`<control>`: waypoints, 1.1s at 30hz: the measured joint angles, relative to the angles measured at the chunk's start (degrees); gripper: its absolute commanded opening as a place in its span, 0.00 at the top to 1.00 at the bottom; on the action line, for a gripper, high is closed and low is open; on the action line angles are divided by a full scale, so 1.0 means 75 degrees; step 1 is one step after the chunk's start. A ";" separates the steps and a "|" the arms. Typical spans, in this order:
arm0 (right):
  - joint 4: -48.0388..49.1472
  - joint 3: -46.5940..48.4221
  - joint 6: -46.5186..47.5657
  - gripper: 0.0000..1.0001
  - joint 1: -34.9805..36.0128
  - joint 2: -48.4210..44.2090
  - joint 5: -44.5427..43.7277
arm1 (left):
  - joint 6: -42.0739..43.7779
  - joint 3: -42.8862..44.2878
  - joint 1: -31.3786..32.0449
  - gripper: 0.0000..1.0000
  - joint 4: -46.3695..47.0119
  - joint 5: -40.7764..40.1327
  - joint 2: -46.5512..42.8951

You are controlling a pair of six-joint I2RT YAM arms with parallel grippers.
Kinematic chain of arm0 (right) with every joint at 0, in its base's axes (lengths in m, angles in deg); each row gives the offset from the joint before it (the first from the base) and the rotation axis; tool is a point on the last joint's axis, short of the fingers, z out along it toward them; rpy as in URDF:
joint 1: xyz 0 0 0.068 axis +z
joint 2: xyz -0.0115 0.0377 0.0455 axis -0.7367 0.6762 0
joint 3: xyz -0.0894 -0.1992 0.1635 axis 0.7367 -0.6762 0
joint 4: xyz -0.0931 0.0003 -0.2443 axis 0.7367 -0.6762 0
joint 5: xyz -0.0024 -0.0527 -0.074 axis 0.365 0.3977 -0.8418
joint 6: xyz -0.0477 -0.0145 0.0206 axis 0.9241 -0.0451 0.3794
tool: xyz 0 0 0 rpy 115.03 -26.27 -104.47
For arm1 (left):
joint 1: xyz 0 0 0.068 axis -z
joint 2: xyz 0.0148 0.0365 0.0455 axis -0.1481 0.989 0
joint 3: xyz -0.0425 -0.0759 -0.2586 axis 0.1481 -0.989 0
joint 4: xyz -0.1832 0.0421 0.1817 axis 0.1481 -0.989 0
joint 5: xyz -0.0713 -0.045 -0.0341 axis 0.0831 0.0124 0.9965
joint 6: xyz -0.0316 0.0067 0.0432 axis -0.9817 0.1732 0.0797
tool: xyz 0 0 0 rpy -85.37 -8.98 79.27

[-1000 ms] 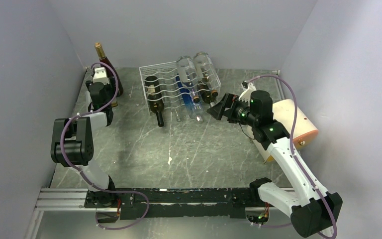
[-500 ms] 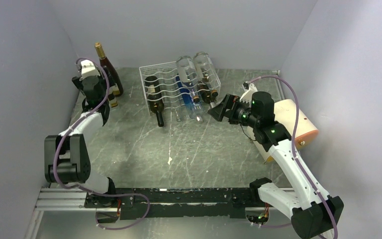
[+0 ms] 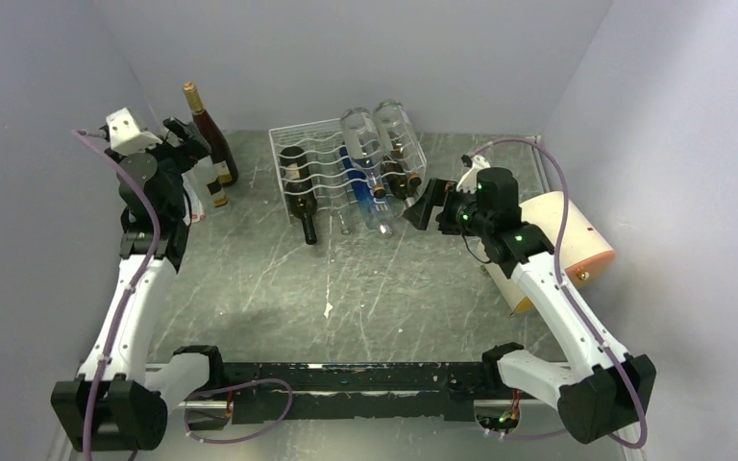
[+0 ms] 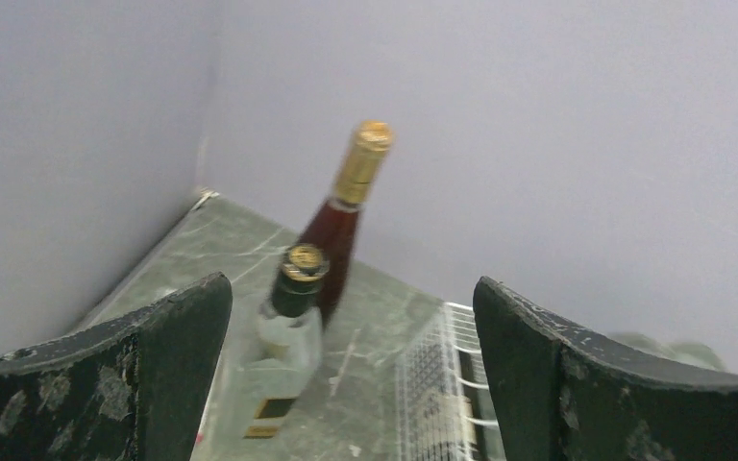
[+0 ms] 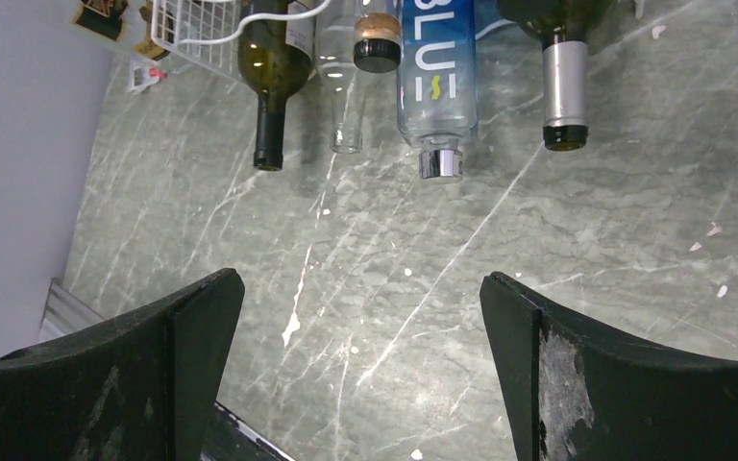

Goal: Take the wine bottle off the wine rack

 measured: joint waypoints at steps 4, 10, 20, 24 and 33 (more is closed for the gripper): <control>0.0157 0.0026 -0.0052 0.00 0.0000 0.0458 0.0157 | 0.0458 0.0076 0.0332 0.04 -0.0023 0.0950 -0.0463; 0.0603 0.0583 -0.0198 0.00 0.0233 0.1457 0.0017 | 0.1020 0.0073 0.1233 0.05 -0.0029 0.2002 -0.0612; 0.1384 0.2291 0.0338 0.14 0.1142 0.4033 -0.1093 | 0.1606 0.0070 0.2527 0.07 -0.0029 0.2632 -0.0685; 0.1396 0.3083 0.0676 0.22 0.1215 0.4925 -0.1399 | 0.1679 0.0070 0.2637 0.08 -0.0029 0.2757 -0.0679; 0.1352 0.3879 0.1137 0.35 0.1215 0.6047 -0.1682 | 0.1737 0.0070 0.2661 0.08 -0.0032 0.2949 -0.0676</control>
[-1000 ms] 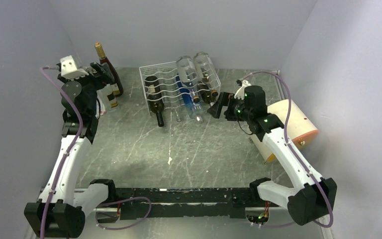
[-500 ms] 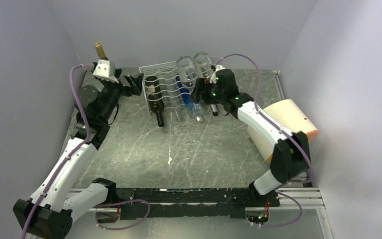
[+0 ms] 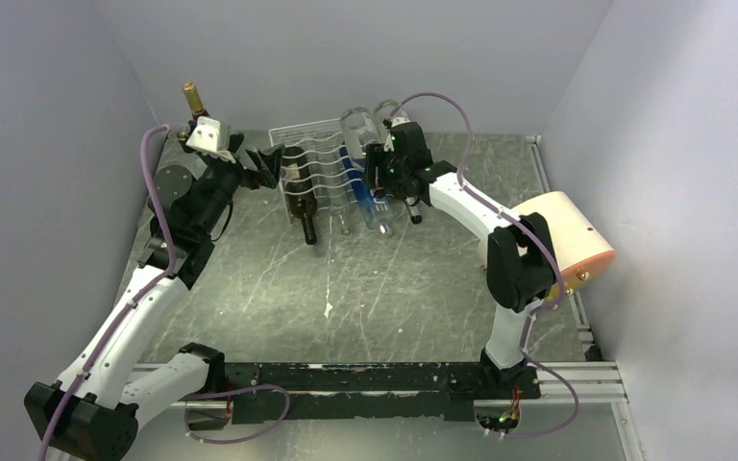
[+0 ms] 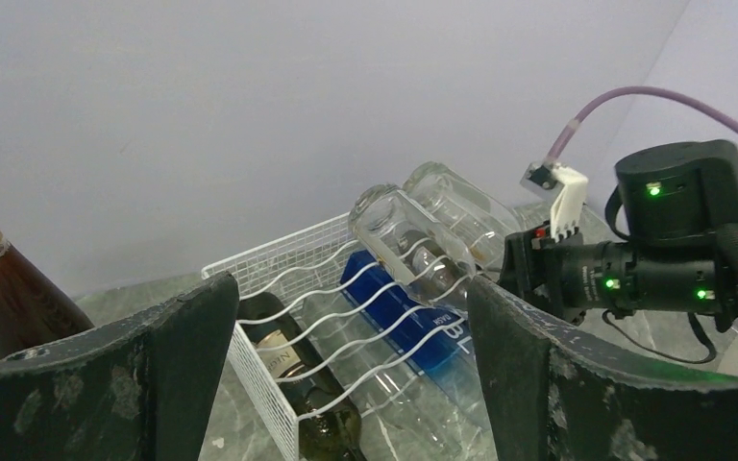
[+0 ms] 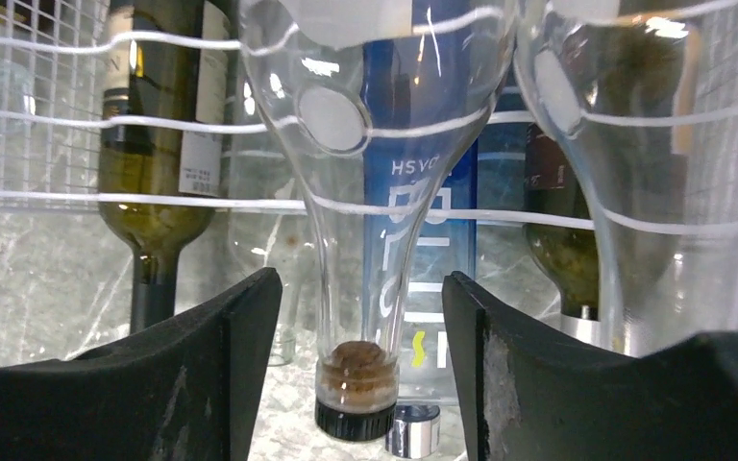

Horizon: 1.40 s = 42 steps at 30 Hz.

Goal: Take the wine bottle off the wine rack

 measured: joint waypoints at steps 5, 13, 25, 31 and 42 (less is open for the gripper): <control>-0.0006 0.0087 0.0000 0.41 0.0000 0.0493 0.0143 | 0.0041 0.0000 0.0006 0.08 0.0000 0.0000 0.0015; 0.0067 0.0154 -0.0009 0.45 0.0000 0.0752 0.0140 | 0.0047 0.0000 0.0009 0.08 0.0000 0.0035 0.0096; 0.0443 0.0312 -0.0259 0.57 -0.0012 0.0933 0.0289 | 0.0047 0.0000 0.0012 0.09 0.0000 0.0085 0.0216; 0.0443 0.0312 -0.0393 0.73 -0.0023 0.0935 0.0350 | 0.0050 0.0000 0.0012 0.08 0.0000 0.0087 0.0256; 0.1498 -0.0930 -0.1985 1.00 -0.0434 0.0111 0.1813 | 0.0085 0.0000 0.0012 0.08 0.0003 0.0087 0.0286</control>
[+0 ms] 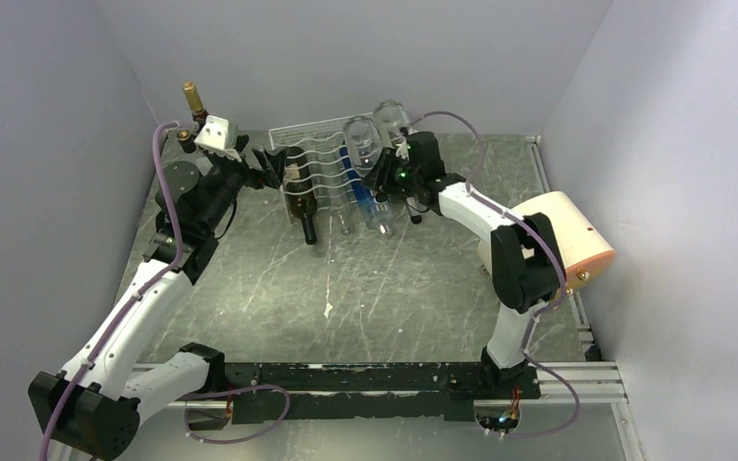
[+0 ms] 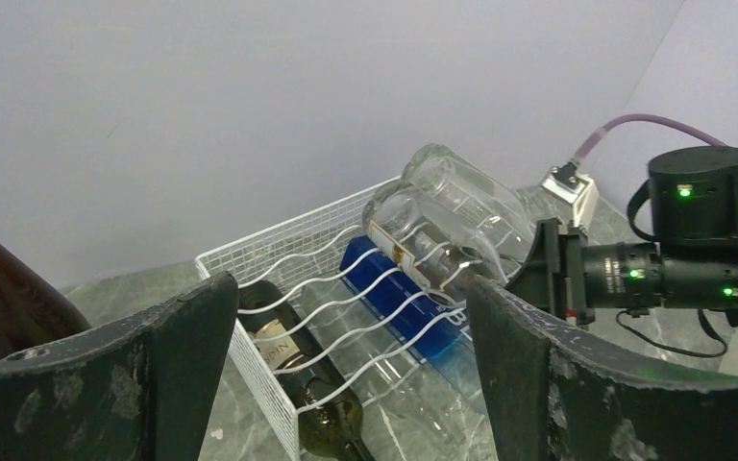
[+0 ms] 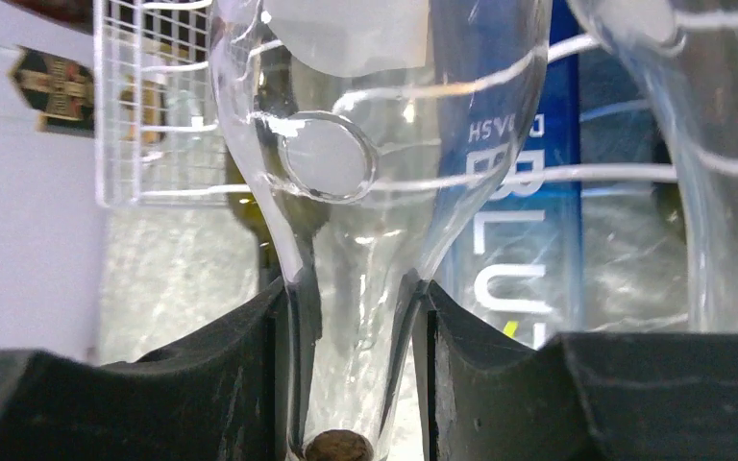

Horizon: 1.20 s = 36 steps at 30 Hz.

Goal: Take the wine bottle off the wine rack

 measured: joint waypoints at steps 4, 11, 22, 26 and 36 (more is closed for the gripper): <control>0.0463 -0.0656 -0.0985 1.00 -0.0198 -0.0455 0.0761 | 0.0029 0.0000 0.0000 0.07 -0.0003 0.0003 0.0035; 0.1530 -0.1361 -0.2547 1.00 -0.0466 -0.0755 0.1818 | 0.0085 0.0000 0.0000 0.07 0.0012 0.0099 0.0122; 0.2171 -0.2209 -0.3468 1.00 -0.0723 -0.1749 0.2806 | 0.0105 -0.0195 0.0006 0.09 0.0379 0.0962 0.0399; 0.2372 -0.2498 -0.3646 1.00 -0.0836 -0.2200 0.3153 | 0.0189 -0.0388 0.0085 0.08 0.0729 0.1390 0.0472; 0.1268 -0.3179 -0.3042 1.00 -0.0935 -0.3602 0.4036 | 0.1798 -0.1020 0.1492 0.14 0.1148 0.2363 0.0548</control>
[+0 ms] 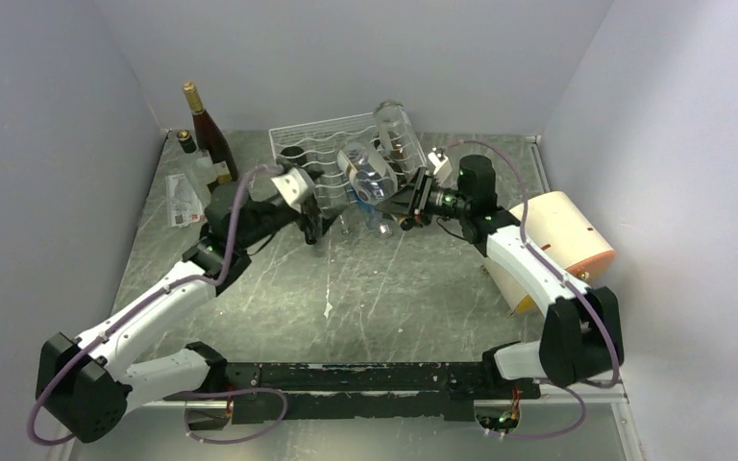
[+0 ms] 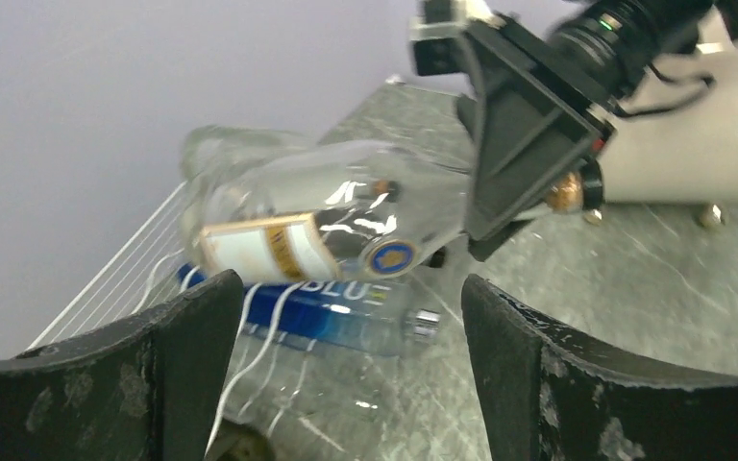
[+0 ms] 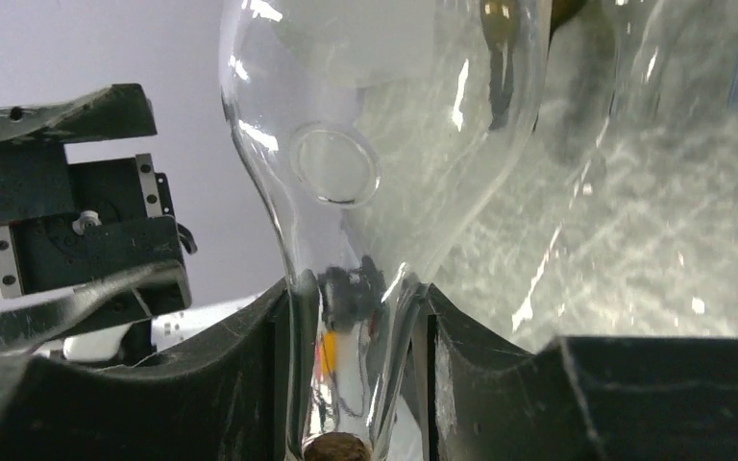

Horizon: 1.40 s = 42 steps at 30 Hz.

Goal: Take the wine bottle off the wine rack

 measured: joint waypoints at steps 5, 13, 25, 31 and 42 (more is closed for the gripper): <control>-0.1731 -0.0175 0.0874 1.00 0.0006 -0.0970 0.0245 | 0.1550 -0.0125 0.1445 0.15 -0.0414 -0.0134 0.0000; -0.4290 -0.0388 0.2483 1.00 0.0006 -0.1807 0.0367 | 0.3608 -0.0673 0.4281 0.14 -0.0903 -0.1716 0.0300; -0.6059 -0.0784 0.3879 1.00 0.0047 -0.1833 0.0385 | 0.4220 -0.0944 0.5045 0.09 -0.0752 -0.2678 0.1250; -0.6187 -0.0857 0.4281 1.00 0.0122 -0.1818 0.0530 | 0.4089 -0.0743 0.5004 0.10 -0.0393 -0.2532 0.1664; -0.6621 -0.0845 0.4771 0.76 0.0163 -0.1623 0.0490 | 0.3698 -0.0356 0.4864 0.15 0.0956 -0.2090 0.3174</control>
